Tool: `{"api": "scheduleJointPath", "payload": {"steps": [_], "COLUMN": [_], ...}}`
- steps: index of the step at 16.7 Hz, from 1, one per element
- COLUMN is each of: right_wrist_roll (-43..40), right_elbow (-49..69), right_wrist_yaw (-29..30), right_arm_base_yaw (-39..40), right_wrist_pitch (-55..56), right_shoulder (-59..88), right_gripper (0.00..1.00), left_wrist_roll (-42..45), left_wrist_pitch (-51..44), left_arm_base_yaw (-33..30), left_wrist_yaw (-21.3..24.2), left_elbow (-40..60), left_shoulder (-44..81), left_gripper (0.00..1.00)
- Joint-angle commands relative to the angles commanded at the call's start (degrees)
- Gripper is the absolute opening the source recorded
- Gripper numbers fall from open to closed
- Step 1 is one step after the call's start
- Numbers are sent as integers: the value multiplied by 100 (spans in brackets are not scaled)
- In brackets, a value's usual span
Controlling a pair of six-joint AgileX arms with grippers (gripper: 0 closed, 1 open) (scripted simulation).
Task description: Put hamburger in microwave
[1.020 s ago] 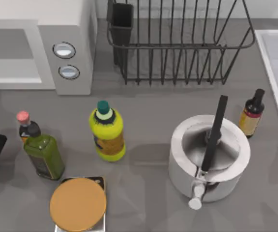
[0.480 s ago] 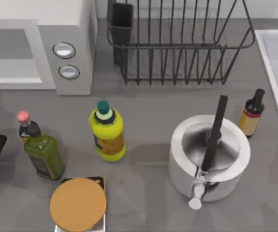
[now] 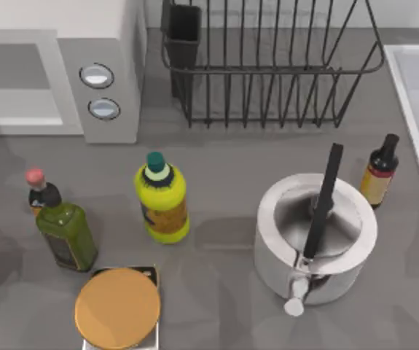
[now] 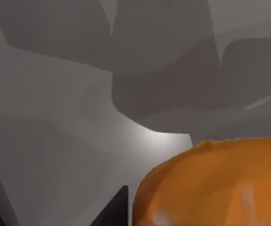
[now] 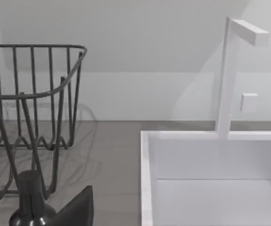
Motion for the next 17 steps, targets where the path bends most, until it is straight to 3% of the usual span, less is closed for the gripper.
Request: {"api": "scheduleJointPath", "payload": {"steps": [4, 10, 13, 17], "right_wrist_roll": [0, 0, 0, 0], "right_elbow": [0, 0, 0, 0], "right_wrist_yaw": [0, 0, 0, 0], "right_arm_base_yaw": [0, 0, 0, 0], "right_wrist_pitch": [0, 0, 0, 0], "right_shoulder": [0, 0, 0, 0], "right_gripper": [100, 100, 100, 100], "left_wrist_roll": [-27, -30, -142, -390], "left_wrist_pitch": [-610, -547, -20, 1501], "left_arm_base_yaw": [-10, 1, -6, -46], "left_wrist_yaw": [2, 11, 111, 338], "left_elbow": [514, 523, 608, 714], "left_shoulder": [-334, -302, -103, 409], "left_gripper": [0, 0, 0, 0]}}
